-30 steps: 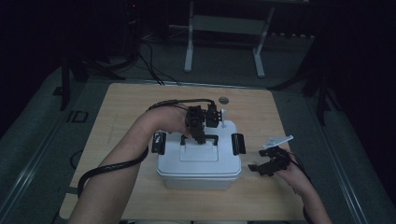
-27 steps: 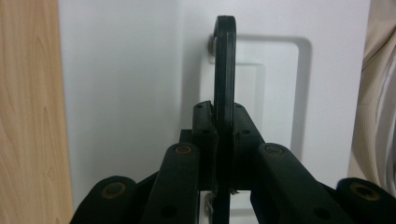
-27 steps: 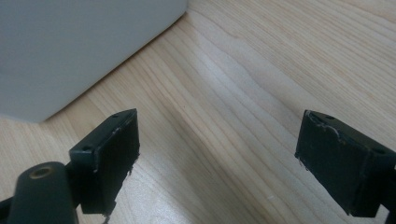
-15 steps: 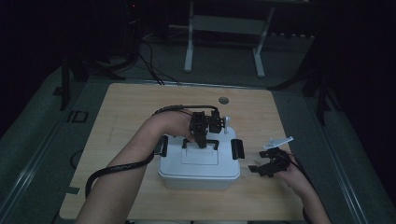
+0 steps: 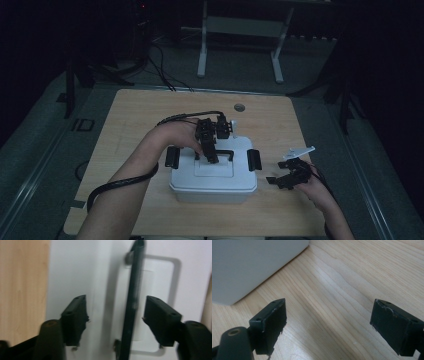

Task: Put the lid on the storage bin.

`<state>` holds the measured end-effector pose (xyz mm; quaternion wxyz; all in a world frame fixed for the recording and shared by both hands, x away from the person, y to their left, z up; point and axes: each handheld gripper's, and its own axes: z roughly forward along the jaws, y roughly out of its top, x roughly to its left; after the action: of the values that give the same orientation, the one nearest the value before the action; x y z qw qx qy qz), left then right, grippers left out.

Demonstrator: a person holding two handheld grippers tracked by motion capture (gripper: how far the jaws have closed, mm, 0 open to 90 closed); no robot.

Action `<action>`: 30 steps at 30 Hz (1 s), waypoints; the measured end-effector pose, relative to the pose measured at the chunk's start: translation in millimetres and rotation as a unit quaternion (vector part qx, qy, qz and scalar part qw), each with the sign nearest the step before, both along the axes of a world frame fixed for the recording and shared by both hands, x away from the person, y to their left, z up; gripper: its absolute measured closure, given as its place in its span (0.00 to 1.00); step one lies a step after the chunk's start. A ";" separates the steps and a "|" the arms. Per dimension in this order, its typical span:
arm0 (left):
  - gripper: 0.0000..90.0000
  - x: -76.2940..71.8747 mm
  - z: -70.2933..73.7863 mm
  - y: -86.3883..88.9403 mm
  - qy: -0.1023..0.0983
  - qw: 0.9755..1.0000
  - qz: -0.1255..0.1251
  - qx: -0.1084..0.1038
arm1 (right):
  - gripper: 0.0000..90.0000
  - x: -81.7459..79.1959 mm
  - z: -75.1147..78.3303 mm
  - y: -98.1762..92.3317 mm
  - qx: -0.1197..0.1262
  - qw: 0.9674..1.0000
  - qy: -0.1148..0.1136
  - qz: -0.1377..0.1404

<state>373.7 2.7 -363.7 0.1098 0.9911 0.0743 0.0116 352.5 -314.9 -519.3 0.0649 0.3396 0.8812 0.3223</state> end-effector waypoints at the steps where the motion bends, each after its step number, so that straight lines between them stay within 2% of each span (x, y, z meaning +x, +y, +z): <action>1: 0.24 -1.0 -0.5 2.9 -0.001 1.000 0.002 -0.003 | 0.15 -0.3 0.6 0.0 0.003 1.000 0.000 -0.001; 3: 0.17 -1.9 -1.1 7.6 0.001 1.000 0.001 -0.001 | 0.15 -0.8 1.3 -0.5 0.004 1.000 -0.001 -0.003; 5: 0.17 -2.3 0.3 13.4 0.007 1.000 0.007 -0.014 | 0.15 -1.0 1.8 -0.9 0.007 1.000 0.002 -0.006; 8: 0.17 -3.0 4.5 24.0 0.002 0.999 0.018 -0.042 | 0.14 -1.0 2.8 -1.6 0.007 1.000 0.003 -0.006; 12: 0.17 -5.6 6.6 37.0 -0.013 0.998 0.025 -0.060 | 0.14 -1.5 5.2 -2.4 0.012 1.000 0.001 -0.009; 16: 0.17 -7.3 10.7 56.2 -0.030 0.995 0.032 -0.094 | 0.14 -1.4 6.4 -3.3 0.012 1.000 -0.004 -0.011; 17: 0.17 -6.6 11.6 65.1 -0.036 0.993 0.044 -0.108 | 0.14 -1.6 6.7 -3.4 0.013 1.000 -0.004 -0.012; 19: 0.16 -6.5 12.4 70.1 -0.040 0.992 0.048 -0.110 | 0.14 -2.0 7.0 -3.5 0.012 1.000 -0.004 -0.013; 21: 0.16 -6.2 11.9 80.6 -0.047 0.990 0.061 -0.121 | 0.14 -2.2 7.1 -3.5 0.012 1.000 -0.004 -0.012; 22: 0.16 -5.9 10.6 91.3 -0.051 0.988 0.073 -0.125 | 0.14 -2.2 7.1 -3.3 0.010 1.000 -0.007 -0.012; 23: 0.16 -5.9 10.6 91.3 -0.051 0.988 0.073 -0.125 | 0.14 -2.2 7.1 -3.3 0.010 1.000 -0.007 -0.012; 24: 0.16 -6.0 9.1 101.4 -0.052 0.987 0.084 -0.129 | 0.14 -2.3 7.2 -3.1 0.010 1.000 -0.007 -0.011; 25: 0.16 -6.0 9.1 101.4 -0.052 0.987 0.084 -0.129 | 0.14 -2.3 7.2 -3.1 0.010 1.000 -0.007 -0.011; 26: 0.16 -7.1 7.1 110.1 -0.053 0.985 0.093 -0.132 | 0.14 -2.0 7.6 -3.2 0.010 1.000 -0.008 -0.014; 27: 0.16 -7.1 7.1 110.1 -0.053 0.985 0.093 -0.132 | 0.14 -2.0 7.6 -3.2 0.010 1.000 -0.008 -0.014; 30: 0.16 -9.5 4.2 122.9 -0.053 0.983 0.105 -0.140 | 0.14 -1.7 8.8 -3.6 0.014 1.000 -0.009 -0.016</action>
<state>364.2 125.6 -359.5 0.2492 0.9508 0.1726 0.0645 350.8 -318.5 -510.5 0.0734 0.3514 0.8704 0.3369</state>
